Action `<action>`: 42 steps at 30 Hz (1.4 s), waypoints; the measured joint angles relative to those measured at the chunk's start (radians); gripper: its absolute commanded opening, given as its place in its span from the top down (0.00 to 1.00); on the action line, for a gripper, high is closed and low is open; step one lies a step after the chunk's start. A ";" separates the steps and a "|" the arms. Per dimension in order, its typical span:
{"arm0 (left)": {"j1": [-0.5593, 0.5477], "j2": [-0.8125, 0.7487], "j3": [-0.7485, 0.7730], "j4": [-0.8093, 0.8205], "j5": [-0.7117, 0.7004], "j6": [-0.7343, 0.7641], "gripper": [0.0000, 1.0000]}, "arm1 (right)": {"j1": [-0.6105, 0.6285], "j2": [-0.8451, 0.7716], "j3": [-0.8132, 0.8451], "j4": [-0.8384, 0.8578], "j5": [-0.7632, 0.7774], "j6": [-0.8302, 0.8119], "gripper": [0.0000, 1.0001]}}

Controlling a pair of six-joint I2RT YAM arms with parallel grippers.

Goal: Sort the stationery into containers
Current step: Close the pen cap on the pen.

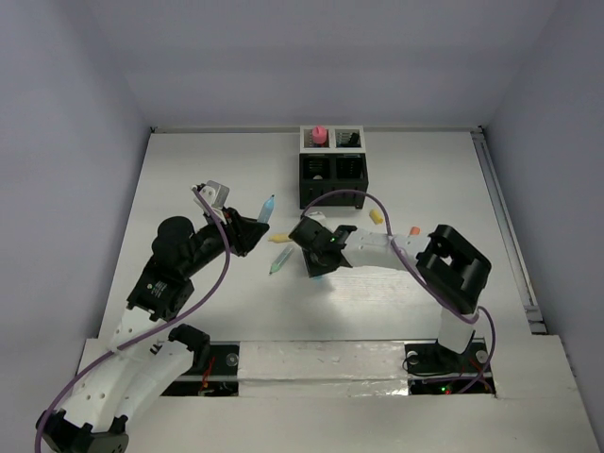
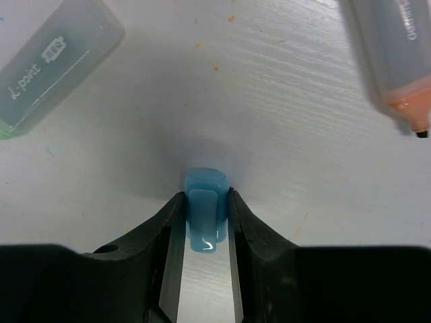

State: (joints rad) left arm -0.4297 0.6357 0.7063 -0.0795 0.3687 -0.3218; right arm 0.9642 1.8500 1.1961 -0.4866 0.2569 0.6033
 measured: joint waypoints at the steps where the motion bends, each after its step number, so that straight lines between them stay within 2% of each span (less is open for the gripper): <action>1: 0.000 0.002 0.000 0.000 0.000 0.000 1.00 | 0.001 -0.002 0.000 -0.004 0.013 -0.006 1.00; 5: 0.000 0.014 0.000 0.000 0.000 0.000 1.00 | 0.000 -0.053 0.002 -0.012 0.054 -0.049 1.00; 9: 0.000 0.029 0.000 0.000 -0.007 0.000 1.00 | 0.000 -0.192 0.027 0.055 0.079 -0.089 1.00; 16: 0.009 0.028 0.000 -0.001 -0.041 0.000 1.00 | 0.000 -0.404 0.067 0.455 0.122 -0.120 1.00; 19: 0.026 0.018 0.000 0.000 -0.056 -0.001 1.00 | 0.000 -0.403 0.077 0.608 0.124 -0.109 1.00; 23: 0.039 -0.010 0.000 0.000 -0.068 -0.001 1.00 | 0.000 -0.345 0.111 0.723 0.112 -0.081 1.00; 29: 0.039 -0.050 0.000 0.006 -0.079 0.000 1.00 | 0.000 -0.269 0.156 0.765 0.068 -0.031 1.00; 42: 0.052 -0.042 0.000 0.013 -0.077 0.000 1.00 | 0.000 -0.264 0.159 0.794 0.018 0.007 1.00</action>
State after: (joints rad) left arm -0.3775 0.5934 0.7063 -0.0662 0.2920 -0.3222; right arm 0.9638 1.5856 1.3556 0.3073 0.2749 0.6102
